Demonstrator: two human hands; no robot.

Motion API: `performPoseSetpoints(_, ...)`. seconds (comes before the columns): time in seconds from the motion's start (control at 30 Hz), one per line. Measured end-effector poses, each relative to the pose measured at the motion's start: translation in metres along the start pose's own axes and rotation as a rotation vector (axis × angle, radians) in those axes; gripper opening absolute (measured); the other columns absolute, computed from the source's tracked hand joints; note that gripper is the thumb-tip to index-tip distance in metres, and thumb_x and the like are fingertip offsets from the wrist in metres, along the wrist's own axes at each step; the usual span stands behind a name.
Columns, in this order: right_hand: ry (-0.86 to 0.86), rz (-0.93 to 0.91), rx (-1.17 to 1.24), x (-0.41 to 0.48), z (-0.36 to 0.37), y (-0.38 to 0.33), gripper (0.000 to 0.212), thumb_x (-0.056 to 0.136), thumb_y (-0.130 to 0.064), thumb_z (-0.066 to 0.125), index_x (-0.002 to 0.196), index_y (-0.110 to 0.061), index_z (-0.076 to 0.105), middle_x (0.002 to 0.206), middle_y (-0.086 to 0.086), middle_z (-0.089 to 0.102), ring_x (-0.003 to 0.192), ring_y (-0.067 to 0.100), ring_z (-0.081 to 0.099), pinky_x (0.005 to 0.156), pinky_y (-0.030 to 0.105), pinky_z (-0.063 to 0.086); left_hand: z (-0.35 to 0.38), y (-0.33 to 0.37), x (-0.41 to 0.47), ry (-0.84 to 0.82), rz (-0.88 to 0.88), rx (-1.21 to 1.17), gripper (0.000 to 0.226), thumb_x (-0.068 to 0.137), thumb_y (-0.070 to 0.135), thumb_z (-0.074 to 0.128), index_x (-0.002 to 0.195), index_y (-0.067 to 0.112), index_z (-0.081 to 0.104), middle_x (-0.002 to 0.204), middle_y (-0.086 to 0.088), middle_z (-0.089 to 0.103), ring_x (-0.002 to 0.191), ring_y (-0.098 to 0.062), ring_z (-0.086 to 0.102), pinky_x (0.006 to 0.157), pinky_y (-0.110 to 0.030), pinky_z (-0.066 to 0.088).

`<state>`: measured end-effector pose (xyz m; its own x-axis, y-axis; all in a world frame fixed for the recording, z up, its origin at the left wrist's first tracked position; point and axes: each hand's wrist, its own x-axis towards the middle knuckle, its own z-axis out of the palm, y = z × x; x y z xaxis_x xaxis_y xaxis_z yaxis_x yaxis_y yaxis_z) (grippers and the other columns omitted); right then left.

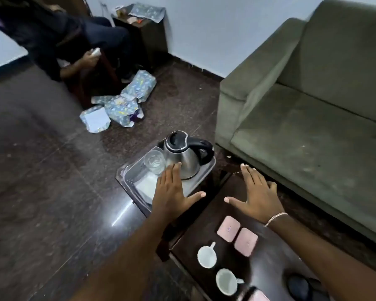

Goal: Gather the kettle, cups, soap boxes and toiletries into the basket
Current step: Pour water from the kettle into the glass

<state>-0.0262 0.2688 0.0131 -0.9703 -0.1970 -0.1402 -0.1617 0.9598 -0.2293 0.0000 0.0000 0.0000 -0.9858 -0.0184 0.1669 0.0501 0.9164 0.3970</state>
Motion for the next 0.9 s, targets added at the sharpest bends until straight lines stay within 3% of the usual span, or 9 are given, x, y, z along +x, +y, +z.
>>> performPoseSetpoints(0.17,0.036,-0.112,0.077,0.065,0.026,-0.037,0.115,0.069,-0.088,0.048,0.158,-0.023,0.014,0.161,-0.001,0.028,0.145,0.022,0.031,0.105,0.055,0.040,0.035,-0.073,0.013,0.115,-0.359,-0.228,0.113,0.064,0.072,0.084,0.141,0.002,0.040,0.139,-0.015,0.044,0.132,-0.035,0.045,0.110,-0.051,0.044)
performPoseSetpoints(0.33,0.139,-0.137,0.336,0.131,0.029,-0.051,0.105,0.067,-0.077,0.062,0.151,-0.024,0.029,0.149,0.001,0.042,0.136,0.025,0.043,0.106,0.053,0.040,0.073,-0.130,0.044,0.193,-0.662,-0.428,0.116,0.062,0.058,0.092,0.147,0.005,0.033,0.145,-0.017,0.038,0.132,-0.035,0.045,0.103,-0.035,0.038)
performPoseSetpoints(0.4,0.084,-0.158,0.460,0.154,0.028,-0.052,0.091,0.066,-0.069,0.072,0.141,-0.026,0.042,0.137,-0.002,0.054,0.127,0.018,0.051,0.106,0.041,0.043,0.085,-0.146,0.057,0.181,-0.649,-0.493,0.111,0.061,0.047,0.096,0.146,0.006,0.036,0.142,-0.015,0.042,0.129,-0.032,0.047,0.106,-0.031,0.037)
performPoseSetpoints(0.43,0.050,-0.170,0.505,0.164,0.027,-0.053,0.078,0.065,-0.062,0.077,0.131,-0.030,0.050,0.126,-0.006,0.060,0.118,0.011,0.056,0.101,0.027,0.044,0.092,-0.154,0.063,0.172,-0.624,-0.523,0.108,0.061,0.041,0.098,0.144,0.008,0.038,0.139,-0.013,0.045,0.127,-0.031,0.050,0.108,-0.035,0.041)
performPoseSetpoints(0.5,-0.012,-0.182,0.547,0.182,0.026,-0.053,0.053,0.066,-0.048,0.085,0.108,-0.033,0.057,0.101,-0.015,0.065,0.091,-0.005,0.059,0.079,0.004,0.040,0.103,-0.163,0.074,0.165,-0.594,-0.579,0.101,0.061,0.033,0.098,0.142,0.012,0.040,0.135,-0.010,0.049,0.124,-0.029,0.054,0.108,-0.044,0.047)
performPoseSetpoints(0.63,-0.286,-0.208,0.547,0.212,0.019,-0.056,0.035,0.066,-0.032,0.091,0.085,-0.019,0.065,0.072,-0.005,0.068,0.062,0.002,0.058,0.061,0.022,0.045,0.115,-0.168,0.084,0.210,-0.588,-0.683,0.091,0.062,0.032,0.097,0.133,0.025,0.041,0.134,-0.003,0.052,0.120,-0.017,0.057,0.106,-0.038,0.050)
performPoseSetpoints(0.77,-0.482,-0.183,0.650,0.229,0.022,-0.061,0.022,0.068,-0.009,0.089,0.074,-0.007,0.068,0.059,-0.008,0.065,0.053,0.003,0.058,0.051,0.013,0.044,0.119,-0.172,0.085,0.241,-0.580,-0.714,0.085,0.060,0.038,0.096,0.126,0.030,0.043,0.129,-0.002,0.059,0.117,-0.017,0.061,0.101,-0.039,0.053)
performPoseSetpoints(0.9,-0.470,-0.171,0.634,0.234,0.029,-0.062,0.023,0.062,-0.001,0.083,0.062,-0.011,0.063,0.051,-0.008,0.057,0.045,0.004,0.050,0.044,0.014,0.039,0.116,-0.173,0.084,0.267,-0.576,-0.711,0.083,0.059,0.034,0.096,0.123,0.031,0.044,0.125,-0.001,0.061,0.111,-0.017,0.064,0.096,-0.039,0.056)
